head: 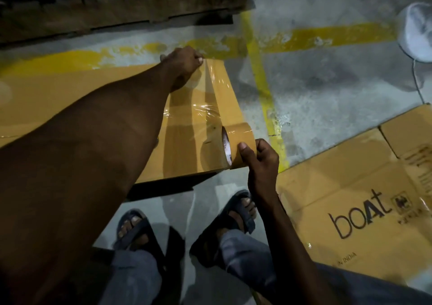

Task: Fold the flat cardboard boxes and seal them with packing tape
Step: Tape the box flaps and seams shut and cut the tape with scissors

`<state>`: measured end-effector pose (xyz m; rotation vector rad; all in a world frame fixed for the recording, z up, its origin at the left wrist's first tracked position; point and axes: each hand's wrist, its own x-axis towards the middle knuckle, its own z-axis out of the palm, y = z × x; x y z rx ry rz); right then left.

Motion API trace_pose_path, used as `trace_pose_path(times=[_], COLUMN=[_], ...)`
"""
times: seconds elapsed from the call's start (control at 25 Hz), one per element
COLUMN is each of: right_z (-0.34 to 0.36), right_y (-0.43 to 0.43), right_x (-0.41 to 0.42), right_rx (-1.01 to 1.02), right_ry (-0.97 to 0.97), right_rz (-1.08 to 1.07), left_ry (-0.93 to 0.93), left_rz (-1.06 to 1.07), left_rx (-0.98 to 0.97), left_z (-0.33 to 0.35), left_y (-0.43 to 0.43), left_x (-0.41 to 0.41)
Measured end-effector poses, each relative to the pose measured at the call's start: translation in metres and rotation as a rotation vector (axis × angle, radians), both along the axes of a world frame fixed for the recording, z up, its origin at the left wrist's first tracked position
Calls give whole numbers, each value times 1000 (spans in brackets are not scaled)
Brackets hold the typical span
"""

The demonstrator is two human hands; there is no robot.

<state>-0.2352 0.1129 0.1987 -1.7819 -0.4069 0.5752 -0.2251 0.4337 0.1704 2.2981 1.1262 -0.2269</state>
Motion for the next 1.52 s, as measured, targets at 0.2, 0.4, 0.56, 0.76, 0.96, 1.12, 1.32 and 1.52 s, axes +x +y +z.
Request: trace_pose_path(times=[0.2,0.4,0.56,0.76,0.96,1.12,1.32,1.52], right_z=[12,5,-18,-25,-33,-33,-35,-43], right_y=[-22,-36,-50,-48,-48,-48,-50,-52], right_x=[-27,-38,-42,-44,-48,-48,-50,-46], right_rx=[-93,-139,-247,-275,-352,-394,-428,-428], right_ry=[-87,-207,-186,-120,-8,30,10,-2], right_rz=[-167,-198,-199,-192,-190,-189,-168,-115], left_ry=[-19,-32,-31,-35,-40,-50,-50,1], left_rz=[-6,1,14,3,20,6,-353,-445], left_rx=[19,34,30,32,54,60,435,443], left_z=[-1,0,2,3,1,-1,-16,-27], left_y=[-3,-6,-7,-10,-9,-10,-55,-100], left_x=[-1,-2,-4,-4,-4,-5,-16,-31])
